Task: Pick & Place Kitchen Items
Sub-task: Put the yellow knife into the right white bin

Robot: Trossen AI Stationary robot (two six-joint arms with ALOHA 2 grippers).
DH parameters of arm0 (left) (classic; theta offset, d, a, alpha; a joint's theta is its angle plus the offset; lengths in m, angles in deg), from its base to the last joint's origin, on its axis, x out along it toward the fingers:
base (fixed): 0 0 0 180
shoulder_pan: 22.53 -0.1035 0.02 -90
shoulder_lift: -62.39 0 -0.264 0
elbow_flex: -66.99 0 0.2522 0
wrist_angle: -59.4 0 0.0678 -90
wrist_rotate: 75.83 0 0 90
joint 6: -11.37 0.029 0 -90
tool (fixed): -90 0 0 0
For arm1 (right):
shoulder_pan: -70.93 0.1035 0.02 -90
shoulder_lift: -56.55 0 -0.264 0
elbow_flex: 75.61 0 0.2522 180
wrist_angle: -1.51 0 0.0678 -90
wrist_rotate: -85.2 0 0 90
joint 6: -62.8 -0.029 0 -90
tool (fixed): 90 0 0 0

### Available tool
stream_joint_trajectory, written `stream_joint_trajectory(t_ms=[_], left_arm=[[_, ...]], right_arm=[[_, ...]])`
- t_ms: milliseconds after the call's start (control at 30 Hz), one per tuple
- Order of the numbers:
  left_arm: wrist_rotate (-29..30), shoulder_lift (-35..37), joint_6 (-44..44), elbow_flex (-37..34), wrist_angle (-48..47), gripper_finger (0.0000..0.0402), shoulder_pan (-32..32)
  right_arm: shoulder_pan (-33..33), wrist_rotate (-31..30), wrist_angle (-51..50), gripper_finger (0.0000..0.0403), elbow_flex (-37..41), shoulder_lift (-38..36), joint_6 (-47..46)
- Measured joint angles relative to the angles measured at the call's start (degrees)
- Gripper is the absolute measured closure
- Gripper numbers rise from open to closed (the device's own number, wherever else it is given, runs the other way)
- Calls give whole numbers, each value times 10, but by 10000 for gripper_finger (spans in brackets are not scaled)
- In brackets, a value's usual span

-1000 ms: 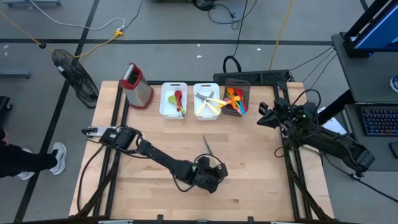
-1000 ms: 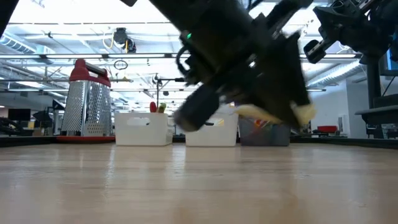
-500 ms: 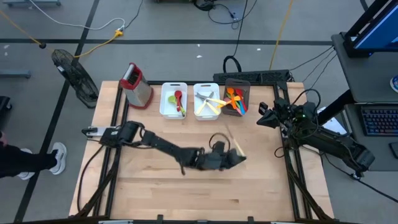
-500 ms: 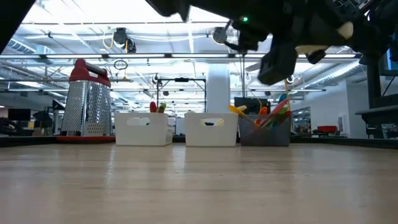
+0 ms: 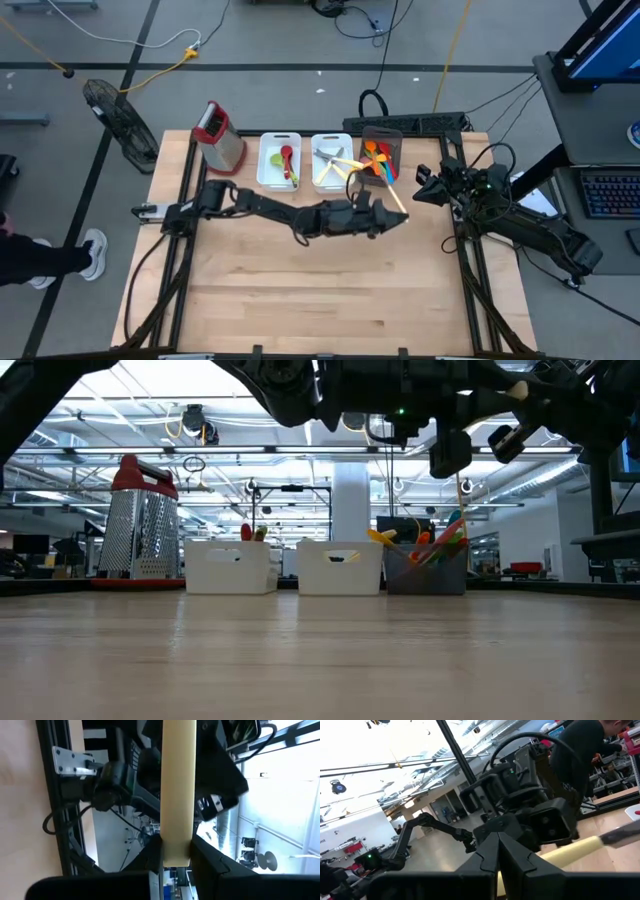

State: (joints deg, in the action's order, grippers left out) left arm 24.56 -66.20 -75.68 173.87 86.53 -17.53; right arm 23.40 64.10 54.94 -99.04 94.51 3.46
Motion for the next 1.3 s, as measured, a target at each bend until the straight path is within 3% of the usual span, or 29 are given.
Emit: stream_joint_trajectory(t_ms=[267,600,767,933,1300], left_arm=[[-13,19,6,-2,-45,348,-21],[-36,225,33,-1,-599,348,-68],[-92,299,-1,-2,-766,348,-112],[-183,310,9,-2,-779,348,-163],[-416,229,4,-2,-772,348,-245]], right_arm=[[0,2,0,399,0,0,0],[0,2,-2,399,0,0,0],[0,0,-2,399,0,0,1],[0,0,-5,399,0,0,0],[0,0,-31,399,0,0,2]])
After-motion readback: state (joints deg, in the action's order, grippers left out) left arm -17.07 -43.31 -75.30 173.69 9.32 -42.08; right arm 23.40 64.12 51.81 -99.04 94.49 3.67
